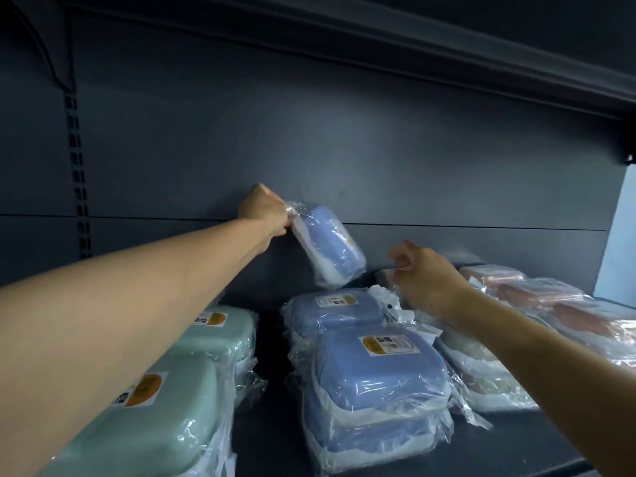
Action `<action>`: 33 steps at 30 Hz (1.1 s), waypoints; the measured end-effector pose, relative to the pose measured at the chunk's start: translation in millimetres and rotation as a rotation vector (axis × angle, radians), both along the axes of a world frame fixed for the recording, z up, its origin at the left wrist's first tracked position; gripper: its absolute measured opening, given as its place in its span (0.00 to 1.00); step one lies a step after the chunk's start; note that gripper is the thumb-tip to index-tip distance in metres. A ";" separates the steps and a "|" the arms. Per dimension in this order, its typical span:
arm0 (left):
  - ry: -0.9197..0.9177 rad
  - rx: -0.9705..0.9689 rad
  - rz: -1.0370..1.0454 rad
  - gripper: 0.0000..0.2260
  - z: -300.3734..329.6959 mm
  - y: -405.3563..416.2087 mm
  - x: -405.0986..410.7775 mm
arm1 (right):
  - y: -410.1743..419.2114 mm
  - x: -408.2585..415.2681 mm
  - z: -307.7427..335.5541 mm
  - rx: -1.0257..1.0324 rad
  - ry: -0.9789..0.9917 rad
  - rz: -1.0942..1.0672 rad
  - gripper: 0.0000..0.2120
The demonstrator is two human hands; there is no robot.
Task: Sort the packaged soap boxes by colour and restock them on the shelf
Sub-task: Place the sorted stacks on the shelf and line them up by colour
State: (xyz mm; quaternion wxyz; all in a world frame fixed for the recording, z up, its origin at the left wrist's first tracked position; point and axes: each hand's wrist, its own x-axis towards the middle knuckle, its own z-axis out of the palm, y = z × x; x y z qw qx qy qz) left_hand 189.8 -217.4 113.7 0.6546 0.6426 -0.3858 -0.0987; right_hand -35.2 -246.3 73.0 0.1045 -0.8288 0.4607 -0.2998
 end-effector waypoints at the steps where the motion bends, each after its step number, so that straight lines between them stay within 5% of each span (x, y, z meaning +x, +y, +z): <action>1: 0.012 -0.051 -0.019 0.13 7.1 2.6 0.9 | -3.3 -1.5 1.6 0.005 -0.040 -0.008 0.16; 8: -0.149 -0.090 -0.189 0.11 36.9 24.9 -4.0 | -2.4 7.8 25.3 0.285 -0.355 0.160 0.20; 14: -0.286 -0.121 -0.207 0.12 43.8 26.6 -16.7 | 10.7 23.6 35.3 0.513 -0.431 0.398 0.37; 19: -0.284 -0.124 -0.183 0.10 42.0 19.3 -21.1 | 16.5 35.8 32.2 0.521 -0.455 0.457 0.19; 22: -0.386 0.039 -0.068 0.09 37.1 22.4 -13.5 | 7.7 41.0 29.5 0.535 -0.565 0.346 0.15; 28: -0.794 0.445 -0.295 0.37 12.4 47.1 -24.4 | -6.1 43.3 25.8 0.714 -0.917 0.179 0.20; 33: -0.947 0.426 -0.113 0.39 0.0 27.0 -27.2 | -0.9 48.2 25.2 0.760 -0.945 0.244 0.12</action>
